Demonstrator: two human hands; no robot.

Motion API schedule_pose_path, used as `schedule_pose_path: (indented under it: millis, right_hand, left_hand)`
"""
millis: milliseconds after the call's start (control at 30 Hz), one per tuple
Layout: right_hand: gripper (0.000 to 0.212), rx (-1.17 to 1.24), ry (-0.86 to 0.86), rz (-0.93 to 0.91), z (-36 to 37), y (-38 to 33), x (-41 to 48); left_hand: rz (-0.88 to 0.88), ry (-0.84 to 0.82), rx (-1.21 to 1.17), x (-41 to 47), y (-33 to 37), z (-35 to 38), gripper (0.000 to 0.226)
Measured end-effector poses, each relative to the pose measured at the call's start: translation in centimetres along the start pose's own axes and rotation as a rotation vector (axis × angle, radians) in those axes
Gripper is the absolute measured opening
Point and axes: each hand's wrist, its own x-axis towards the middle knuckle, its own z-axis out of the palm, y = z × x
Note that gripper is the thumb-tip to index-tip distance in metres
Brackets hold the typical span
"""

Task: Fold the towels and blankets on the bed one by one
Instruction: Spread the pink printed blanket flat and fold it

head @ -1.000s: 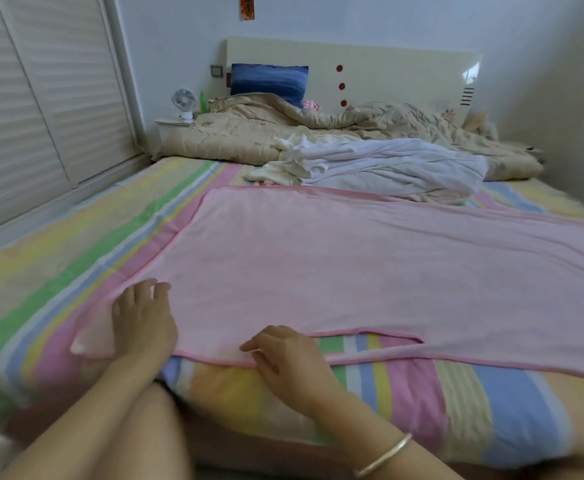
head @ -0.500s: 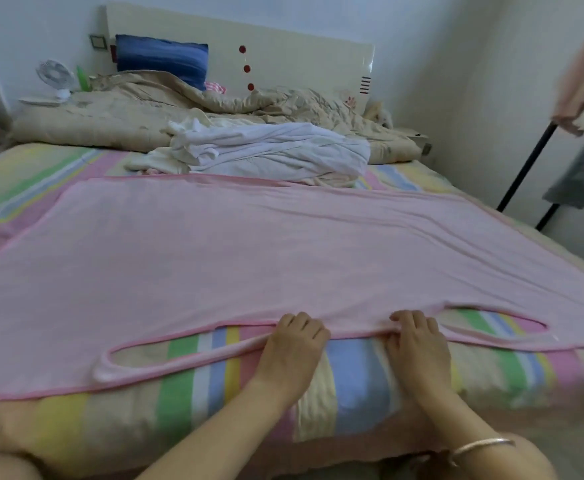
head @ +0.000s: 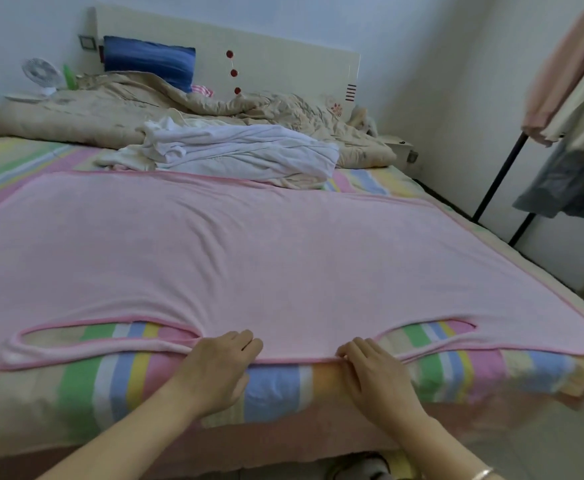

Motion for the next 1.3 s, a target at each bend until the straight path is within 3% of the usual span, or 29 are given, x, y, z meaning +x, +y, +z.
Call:
schedule_pose_path:
  millis: [200,333,467,600,767,933,1000,1100,1167,1233,1300]
  right_hand:
    - [0.015,0.085,0.045,-0.003,-0.4,-0.8,1.1]
    - [0.050,0.109,-0.004,-0.047,1.7,-4.1,3.2]
    - [0.068,0.093,-0.103,-0.176,3.7,-9.6,6.0]
    - [0.057,0.131,-0.169,-0.167,5.0,-13.3,7.7]
    - [0.041,0.155,-0.065,-0.259,6.0,-14.6,7.5]
    - [0.031,0.276,0.033,-0.255,4.2,-16.7,8.3]
    - [0.042,0.287,0.017,-0.228,4.2,-18.9,10.0]
    - [0.072,0.266,-0.139,-0.201,5.2,-23.3,13.2]
    - [0.087,0.249,-0.306,-0.199,6.4,-25.8,14.6]
    - [0.093,0.225,-0.407,-0.265,7.5,-28.4,15.2]
    - [0.087,0.262,-0.439,-0.414,8.5,-31.5,15.1]
  left_hand:
    - [-0.056,-0.005,0.034,0.6,0.5,-1.2,0.033]
    - [-0.173,-0.098,0.081,-0.8,-1.5,-0.8,0.073]
    - [-0.424,-0.179,0.157,-2.5,-5.0,-1.5,0.073]
    - [-0.610,-0.230,0.187,-6.1,-8.7,-2.4,0.063]
    - [-0.832,-0.139,0.152,-10.1,-11.5,-3.0,0.065]
    - [-0.781,-0.218,0.068,-11.5,-10.8,-5.3,0.071]
    - [-0.760,-0.201,0.040,-12.5,-10.9,-6.1,0.077]
    - [-0.711,-0.089,-0.129,-15.1,-12.3,-6.9,0.087]
    - [-0.797,0.107,-0.207,-17.1,-14.2,-7.1,0.080]
    - [-1.017,0.436,-0.169,-19.3,-16.7,-7.3,0.064]
    - [-1.391,0.661,-0.114,-21.8,-19.1,-8.0,0.052]
